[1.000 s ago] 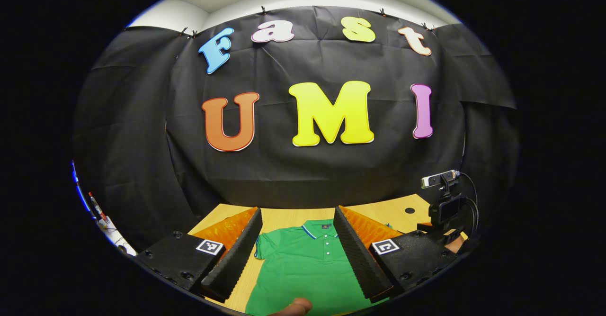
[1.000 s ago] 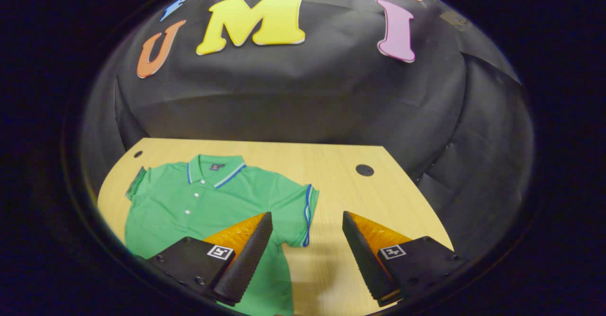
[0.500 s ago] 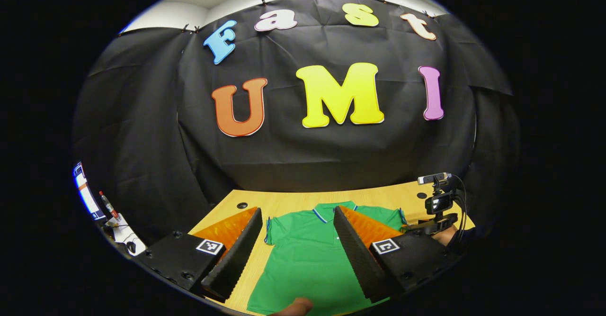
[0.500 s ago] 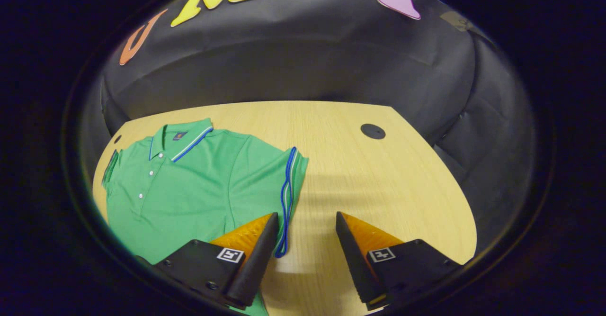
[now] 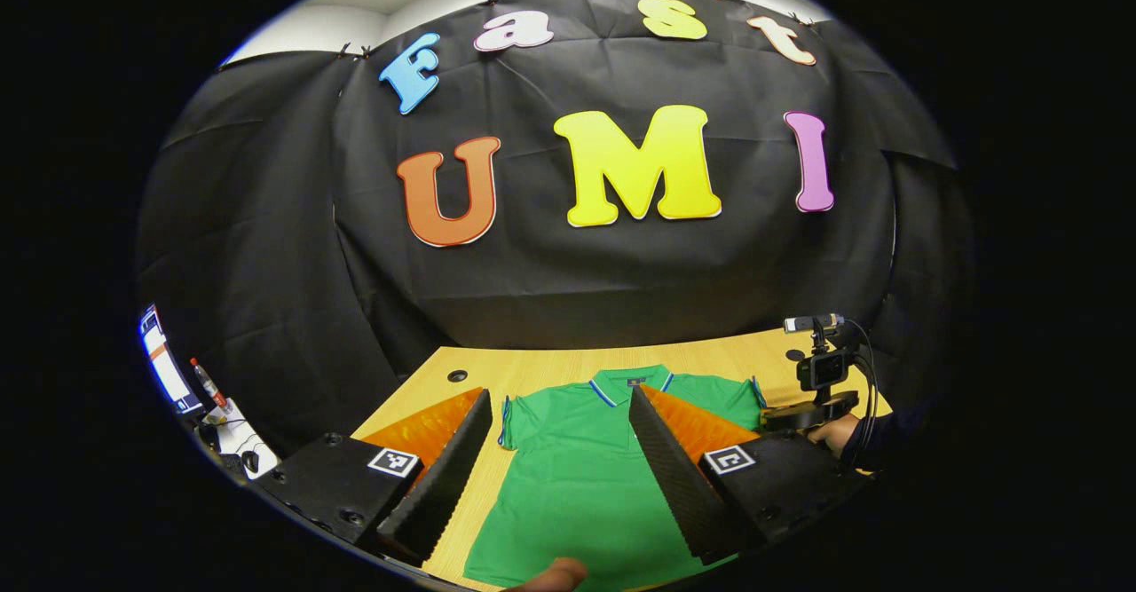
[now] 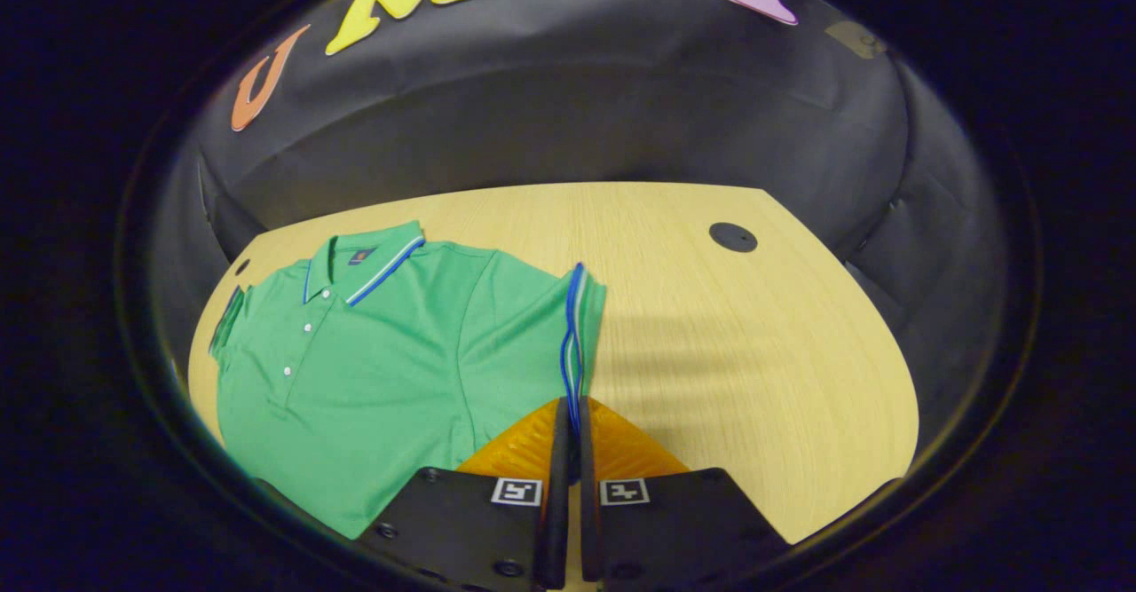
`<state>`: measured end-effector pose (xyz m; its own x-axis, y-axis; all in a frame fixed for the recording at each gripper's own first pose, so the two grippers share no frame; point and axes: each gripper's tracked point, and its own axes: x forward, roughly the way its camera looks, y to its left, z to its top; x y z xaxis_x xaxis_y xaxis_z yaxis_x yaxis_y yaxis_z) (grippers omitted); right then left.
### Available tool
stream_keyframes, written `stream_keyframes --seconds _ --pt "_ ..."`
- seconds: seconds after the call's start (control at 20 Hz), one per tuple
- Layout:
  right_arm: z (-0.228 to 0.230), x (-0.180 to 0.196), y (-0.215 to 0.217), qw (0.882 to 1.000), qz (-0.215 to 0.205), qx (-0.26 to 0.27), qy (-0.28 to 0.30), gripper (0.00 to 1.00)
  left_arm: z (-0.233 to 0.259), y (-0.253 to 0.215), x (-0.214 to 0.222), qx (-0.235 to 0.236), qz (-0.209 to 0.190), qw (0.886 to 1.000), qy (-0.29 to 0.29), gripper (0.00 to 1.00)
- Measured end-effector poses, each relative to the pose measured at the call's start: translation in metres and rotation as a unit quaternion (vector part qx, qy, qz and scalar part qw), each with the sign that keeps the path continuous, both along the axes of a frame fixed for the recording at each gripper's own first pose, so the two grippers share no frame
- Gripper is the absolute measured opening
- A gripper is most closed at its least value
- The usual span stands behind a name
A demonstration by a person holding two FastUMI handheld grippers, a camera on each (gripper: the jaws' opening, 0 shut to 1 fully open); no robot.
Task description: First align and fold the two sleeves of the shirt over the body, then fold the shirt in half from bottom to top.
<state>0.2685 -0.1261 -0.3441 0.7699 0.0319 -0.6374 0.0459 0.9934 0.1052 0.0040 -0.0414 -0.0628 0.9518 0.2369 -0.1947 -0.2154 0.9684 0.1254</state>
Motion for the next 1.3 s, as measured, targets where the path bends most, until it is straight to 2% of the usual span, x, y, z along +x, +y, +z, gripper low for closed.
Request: stream_keyframes --seconds 0.25,0.55,0.85,1.1,1.15,1.25,1.3 --pt "0.002 -0.002 0.000 1.000 0.010 -0.008 0.001 0.03 -0.002 0.009 -0.005 -0.006 0.007 1.000 0.001 1.00" --pt "0.042 0.001 0.011 0.997 0.036 -0.046 -0.045 0.00 0.001 0.022 -0.011 -0.012 0.014 1.000 -0.005 1.00" --pt "0.066 -0.004 0.062 0.991 0.093 -0.068 -0.072 0.03 0.003 0.043 -0.020 -0.024 0.029 0.999 -0.013 1.00" --pt "0.053 -0.010 0.110 0.985 0.140 -0.077 -0.059 0.03 -0.004 0.062 -0.032 -0.033 0.051 0.998 -0.008 1.00" --pt "0.048 -0.010 0.118 0.985 0.145 -0.076 -0.055 0.07 -0.006 0.066 -0.036 -0.034 0.055 0.998 -0.006 1.00" --pt "0.039 -0.009 0.128 0.985 0.149 -0.078 -0.047 0.07 -0.011 0.073 -0.042 -0.036 0.063 0.997 -0.001 1.00" --pt "0.034 -0.010 0.131 0.985 0.149 -0.080 -0.041 0.00 -0.012 0.077 -0.044 -0.038 0.066 0.997 0.002 1.00"
